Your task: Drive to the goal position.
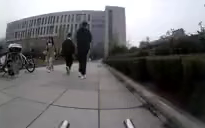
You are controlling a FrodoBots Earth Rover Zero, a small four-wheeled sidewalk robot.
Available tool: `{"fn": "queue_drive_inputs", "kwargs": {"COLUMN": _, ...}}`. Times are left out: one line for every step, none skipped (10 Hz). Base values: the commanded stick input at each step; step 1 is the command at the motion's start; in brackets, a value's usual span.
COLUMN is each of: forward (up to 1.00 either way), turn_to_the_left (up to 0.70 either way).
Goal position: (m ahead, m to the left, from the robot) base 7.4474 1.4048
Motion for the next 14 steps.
{"fn": "queue_drive_inputs", "kwargs": {"forward": 0.85, "turn_to_the_left": -0.02}}
{"fn": "queue_drive_inputs", "kwargs": {"forward": 0.85, "turn_to_the_left": -0.02}}
{"fn": "queue_drive_inputs", "kwargs": {"forward": 0.85, "turn_to_the_left": -0.02}}
{"fn": "queue_drive_inputs", "kwargs": {"forward": 0.85, "turn_to_the_left": -0.02}}
{"fn": "queue_drive_inputs", "kwargs": {"forward": 0.85, "turn_to_the_left": -0.02}}
{"fn": "queue_drive_inputs", "kwargs": {"forward": 0.85, "turn_to_the_left": -0.02}}
{"fn": "queue_drive_inputs", "kwargs": {"forward": 0.85, "turn_to_the_left": -0.02}}
{"fn": "queue_drive_inputs", "kwargs": {"forward": 0.85, "turn_to_the_left": -0.02}}
{"fn": "queue_drive_inputs", "kwargs": {"forward": 0.85, "turn_to_the_left": -0.02}}
{"fn": "queue_drive_inputs", "kwargs": {"forward": 0.85, "turn_to_the_left": -0.02}}
{"fn": "queue_drive_inputs", "kwargs": {"forward": 0.85, "turn_to_the_left": -0.02}}
{"fn": "queue_drive_inputs", "kwargs": {"forward": 0.85, "turn_to_the_left": -0.02}}
{"fn": "queue_drive_inputs", "kwargs": {"forward": 0.85, "turn_to_the_left": -0.02}}
{"fn": "queue_drive_inputs", "kwargs": {"forward": 0.85, "turn_to_the_left": -0.02}}
